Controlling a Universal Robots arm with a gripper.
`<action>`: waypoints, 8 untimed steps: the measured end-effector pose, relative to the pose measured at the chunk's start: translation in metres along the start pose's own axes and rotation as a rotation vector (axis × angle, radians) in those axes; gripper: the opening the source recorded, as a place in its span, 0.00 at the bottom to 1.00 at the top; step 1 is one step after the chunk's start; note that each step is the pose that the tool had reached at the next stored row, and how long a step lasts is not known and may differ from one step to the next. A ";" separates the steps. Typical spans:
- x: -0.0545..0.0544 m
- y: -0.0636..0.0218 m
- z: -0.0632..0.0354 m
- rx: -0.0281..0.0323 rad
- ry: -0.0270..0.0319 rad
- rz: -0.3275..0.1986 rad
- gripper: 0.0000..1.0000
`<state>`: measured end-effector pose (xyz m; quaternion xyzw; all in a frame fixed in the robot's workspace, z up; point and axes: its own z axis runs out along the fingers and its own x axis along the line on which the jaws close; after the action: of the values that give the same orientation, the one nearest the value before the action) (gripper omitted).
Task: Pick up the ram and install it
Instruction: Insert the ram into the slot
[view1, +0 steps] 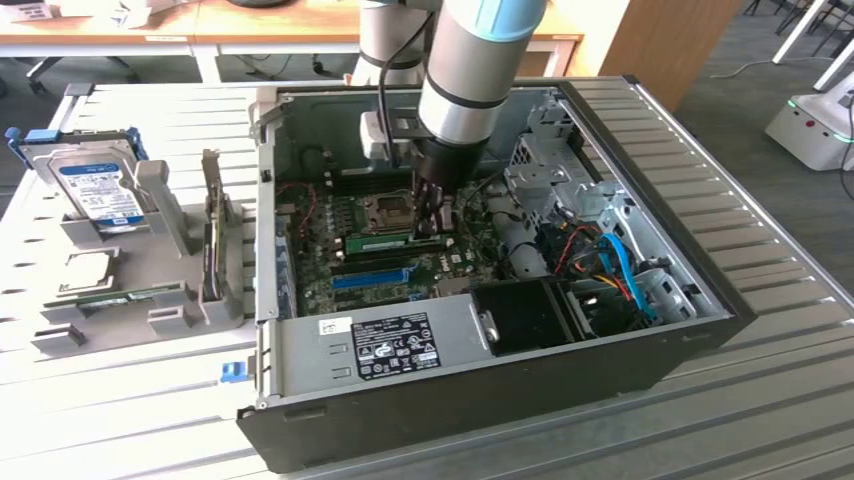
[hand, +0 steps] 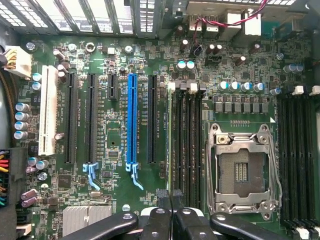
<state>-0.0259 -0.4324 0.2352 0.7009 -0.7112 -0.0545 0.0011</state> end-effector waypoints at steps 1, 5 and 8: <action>-0.001 0.0001 0.0002 0.0002 -0.0003 0.000 0.12; -0.004 0.0001 0.0006 0.0001 -0.0002 0.000 0.12; -0.004 0.0000 0.0017 0.0002 -0.0003 0.000 0.12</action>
<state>-0.0260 -0.4284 0.2338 0.7009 -0.7112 -0.0546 0.0010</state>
